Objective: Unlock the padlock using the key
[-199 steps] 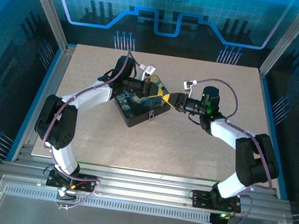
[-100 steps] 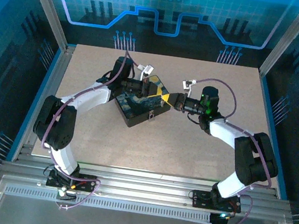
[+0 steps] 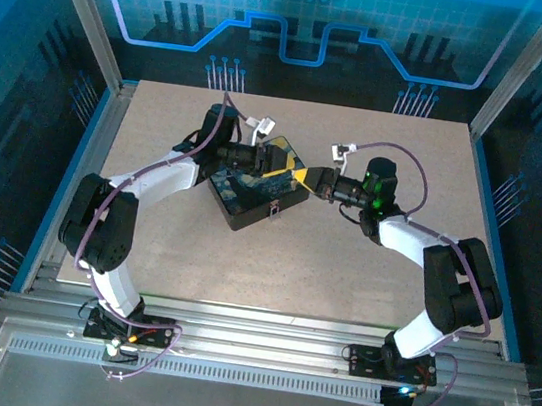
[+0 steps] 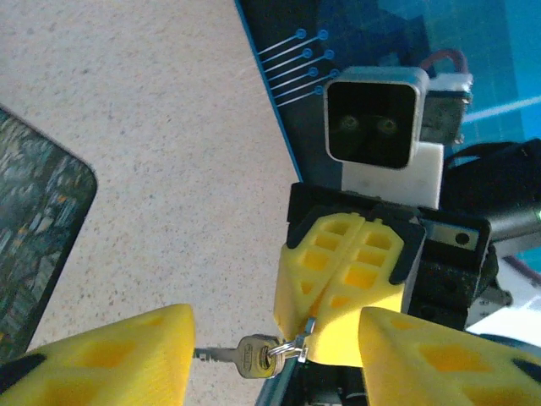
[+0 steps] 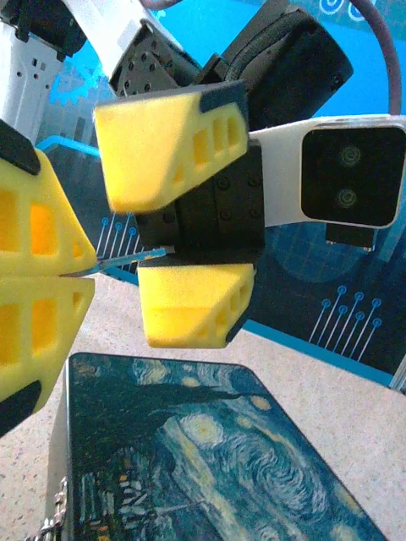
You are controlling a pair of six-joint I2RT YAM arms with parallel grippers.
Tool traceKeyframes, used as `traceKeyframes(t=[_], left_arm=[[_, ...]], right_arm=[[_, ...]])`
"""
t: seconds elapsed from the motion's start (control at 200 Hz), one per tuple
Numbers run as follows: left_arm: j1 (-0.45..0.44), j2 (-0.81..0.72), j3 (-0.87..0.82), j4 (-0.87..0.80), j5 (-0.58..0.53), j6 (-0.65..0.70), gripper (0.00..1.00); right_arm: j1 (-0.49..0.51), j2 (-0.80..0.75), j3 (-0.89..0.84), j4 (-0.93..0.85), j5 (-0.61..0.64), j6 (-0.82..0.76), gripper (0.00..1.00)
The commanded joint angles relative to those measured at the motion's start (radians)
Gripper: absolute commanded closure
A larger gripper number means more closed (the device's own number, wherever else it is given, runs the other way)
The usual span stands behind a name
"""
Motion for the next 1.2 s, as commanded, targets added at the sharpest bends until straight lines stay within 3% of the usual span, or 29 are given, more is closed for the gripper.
traceKeyframes(t=[0.0,0.17,0.285,0.395,0.52,0.78,0.96,1.196], left_arm=[[0.019,-0.039,0.009,-0.110,-0.061,0.059,0.37],[0.017,-0.064,0.045,-0.248,-0.204,0.083,0.30],[-0.021,-0.069,0.088,-0.463,-0.455,0.068,0.28],[-0.122,-0.075,0.109,-0.637,-0.714,0.020,0.28],[-0.268,-0.074,0.094,-0.671,-0.921,-0.074,0.26],[-0.386,0.060,0.090,-0.592,-1.075,-0.269,0.26],[-0.426,0.128,0.123,-0.635,-1.201,-0.378,0.26],[-0.435,0.185,0.126,-0.618,-1.238,-0.429,0.28]], right_arm=[[0.002,-0.038,0.018,-0.153,0.010,-0.113,1.00],[-0.034,-0.067,0.033,-0.368,0.033,-0.245,1.00],[-0.067,-0.086,0.057,-0.542,0.065,-0.344,1.00],[-0.110,-0.091,0.094,-0.663,0.096,-0.402,1.00],[-0.142,-0.094,0.125,-0.747,0.126,-0.437,1.00],[-0.173,-0.094,0.156,-0.868,0.198,-0.475,1.00],[-0.234,-0.074,0.126,-0.866,0.205,-0.445,1.00],[-0.251,-0.058,0.133,-0.869,0.181,-0.470,1.00]])
